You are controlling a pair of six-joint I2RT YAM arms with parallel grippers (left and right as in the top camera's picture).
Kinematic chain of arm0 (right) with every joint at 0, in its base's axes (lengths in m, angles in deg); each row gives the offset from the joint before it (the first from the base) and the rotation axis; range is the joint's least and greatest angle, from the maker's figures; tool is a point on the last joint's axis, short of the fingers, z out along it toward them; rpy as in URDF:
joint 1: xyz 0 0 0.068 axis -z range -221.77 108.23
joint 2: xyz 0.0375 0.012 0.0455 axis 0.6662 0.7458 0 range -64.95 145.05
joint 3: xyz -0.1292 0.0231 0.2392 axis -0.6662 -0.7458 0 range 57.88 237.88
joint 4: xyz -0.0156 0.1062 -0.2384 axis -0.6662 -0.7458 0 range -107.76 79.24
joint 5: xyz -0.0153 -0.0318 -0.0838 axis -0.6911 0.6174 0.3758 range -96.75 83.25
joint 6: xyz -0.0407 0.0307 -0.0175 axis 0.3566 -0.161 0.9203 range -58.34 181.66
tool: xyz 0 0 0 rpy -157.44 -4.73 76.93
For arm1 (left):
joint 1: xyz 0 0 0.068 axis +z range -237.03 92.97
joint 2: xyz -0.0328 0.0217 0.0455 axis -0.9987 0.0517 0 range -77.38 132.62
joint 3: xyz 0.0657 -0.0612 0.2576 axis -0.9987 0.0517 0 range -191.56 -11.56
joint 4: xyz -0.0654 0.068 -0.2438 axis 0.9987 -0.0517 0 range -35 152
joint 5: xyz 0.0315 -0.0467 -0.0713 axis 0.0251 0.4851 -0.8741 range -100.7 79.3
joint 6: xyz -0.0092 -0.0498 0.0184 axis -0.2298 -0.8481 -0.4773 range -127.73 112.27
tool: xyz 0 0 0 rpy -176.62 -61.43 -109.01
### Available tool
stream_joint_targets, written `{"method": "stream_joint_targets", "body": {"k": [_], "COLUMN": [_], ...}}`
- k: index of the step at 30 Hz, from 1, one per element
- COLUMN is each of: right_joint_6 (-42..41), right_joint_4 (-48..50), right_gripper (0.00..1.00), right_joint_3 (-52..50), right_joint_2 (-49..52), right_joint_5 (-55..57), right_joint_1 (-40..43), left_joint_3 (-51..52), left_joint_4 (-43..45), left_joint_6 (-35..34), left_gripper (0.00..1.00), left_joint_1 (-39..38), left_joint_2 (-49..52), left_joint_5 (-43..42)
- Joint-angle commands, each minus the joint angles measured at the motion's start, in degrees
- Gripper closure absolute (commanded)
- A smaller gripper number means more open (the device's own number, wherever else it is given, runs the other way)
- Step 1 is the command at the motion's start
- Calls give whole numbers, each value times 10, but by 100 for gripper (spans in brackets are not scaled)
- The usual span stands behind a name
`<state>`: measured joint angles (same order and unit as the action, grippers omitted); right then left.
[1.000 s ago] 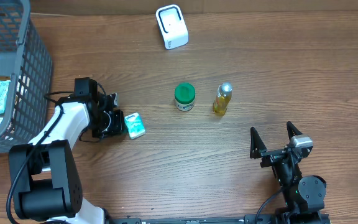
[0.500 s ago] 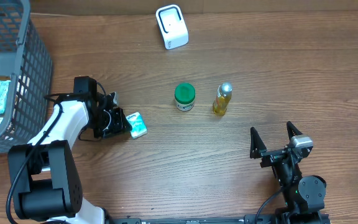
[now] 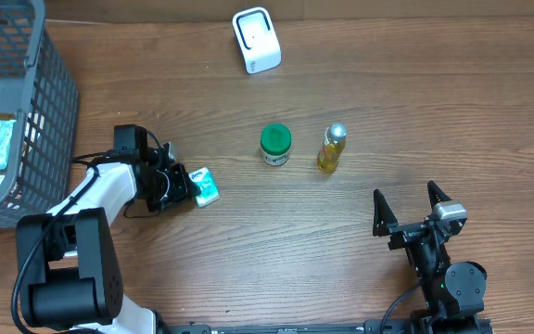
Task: Scan the item barcode
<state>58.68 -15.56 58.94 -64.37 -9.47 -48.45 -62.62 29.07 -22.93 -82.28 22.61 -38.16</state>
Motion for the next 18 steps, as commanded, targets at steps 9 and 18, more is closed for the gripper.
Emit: {"method": "stream_joint_targets", "body": {"k": [9, 18], "right_joint_6": [2, 2], "right_joint_4": [2, 2], "right_gripper": [0, 0], "right_joint_3": [-6, -6], "right_joint_2": [-4, -4], "right_joint_5": [1, 1], "right_joint_1": [4, 4], "left_joint_3": [11, -57], "left_joint_4": [14, -34], "left_joint_6": [-26, -35], "left_gripper": [88, 96], "left_joint_1": [0, -3], "left_joint_2": [0, -7], "left_joint_5": [11, 59]}}
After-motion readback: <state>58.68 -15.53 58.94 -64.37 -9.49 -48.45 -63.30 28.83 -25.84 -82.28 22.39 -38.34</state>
